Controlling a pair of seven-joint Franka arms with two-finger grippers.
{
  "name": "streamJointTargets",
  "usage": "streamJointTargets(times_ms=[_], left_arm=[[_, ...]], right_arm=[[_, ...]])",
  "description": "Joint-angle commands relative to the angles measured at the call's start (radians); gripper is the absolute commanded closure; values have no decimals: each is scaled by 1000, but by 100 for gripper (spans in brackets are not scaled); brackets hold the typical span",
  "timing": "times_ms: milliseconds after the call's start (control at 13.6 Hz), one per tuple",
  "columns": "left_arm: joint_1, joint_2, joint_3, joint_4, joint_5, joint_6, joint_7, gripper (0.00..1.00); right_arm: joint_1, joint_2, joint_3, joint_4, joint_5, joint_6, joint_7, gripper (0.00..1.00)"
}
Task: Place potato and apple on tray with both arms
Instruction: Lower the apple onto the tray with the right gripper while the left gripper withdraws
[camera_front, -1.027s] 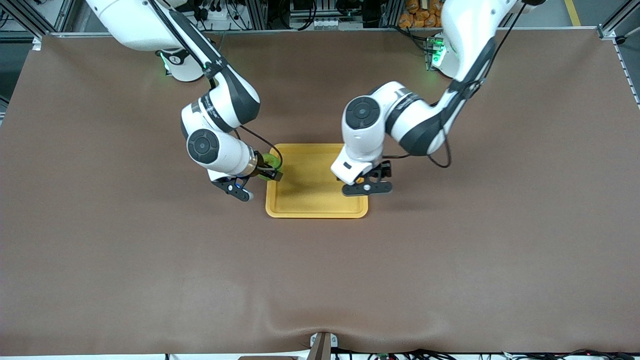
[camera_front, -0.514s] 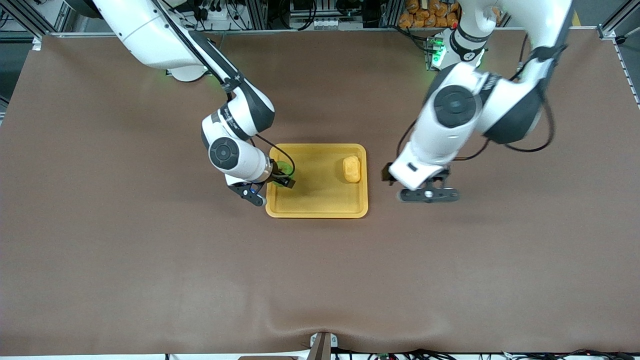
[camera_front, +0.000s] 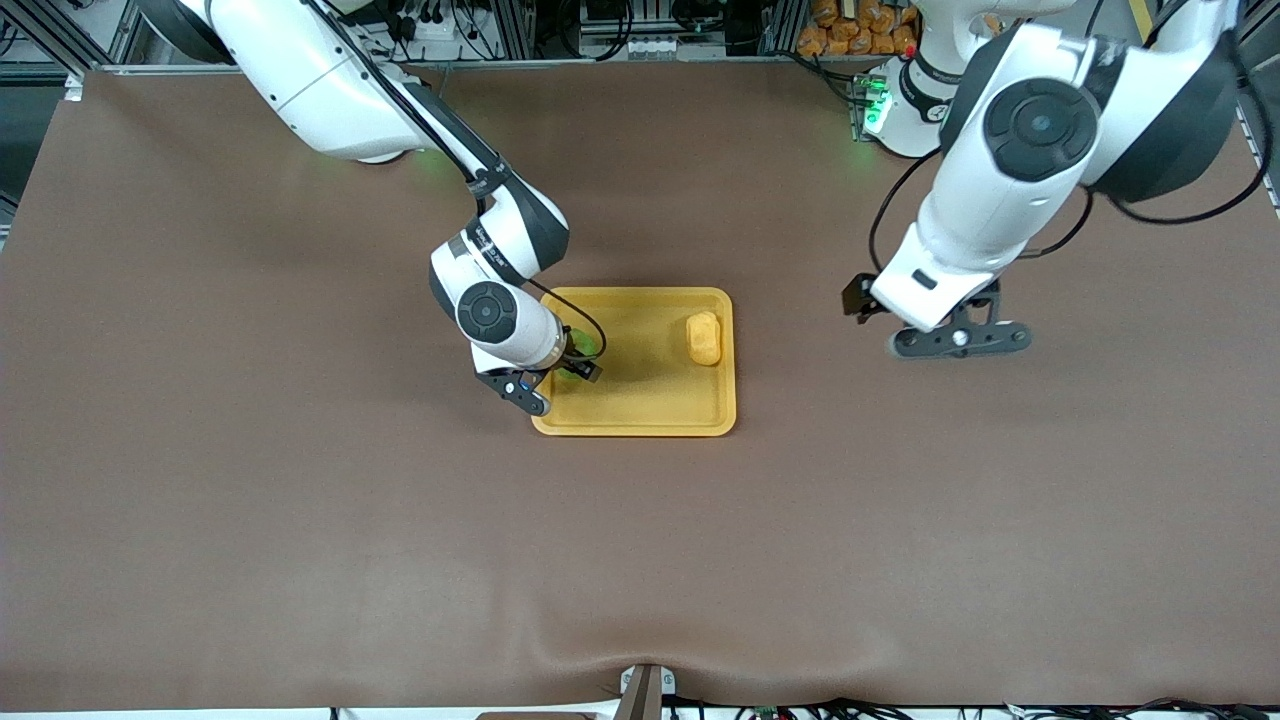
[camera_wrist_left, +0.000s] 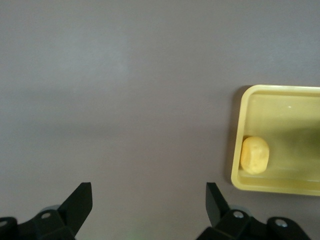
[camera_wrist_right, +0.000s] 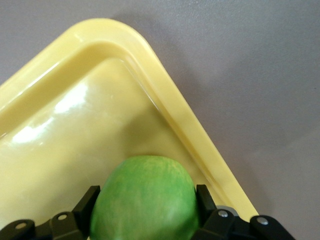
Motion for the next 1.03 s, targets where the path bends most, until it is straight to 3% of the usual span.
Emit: streamJointTargets(times_ms=[0,73,220,660,954], left_arm=[[43,-54,-1,5,-26,-45,25,0],[45,-56,0,28,-26,-82,26,0],[75,-62,-1,59,-26,-116,57,0],[144,-128,0,61,-28,-153,216,0],[206,-157,0,56,-97,-165,279,0]], right_arm=[[15,18,-10,28,-19,6,28,58],[15,18,-10,28,-19,9,28,26],[14,18,-10,28,-20,10,31,0],[-1,-1,-10,36,-45,-10,23,0],[-9,-2,-13,154,-50,-227,18,0]])
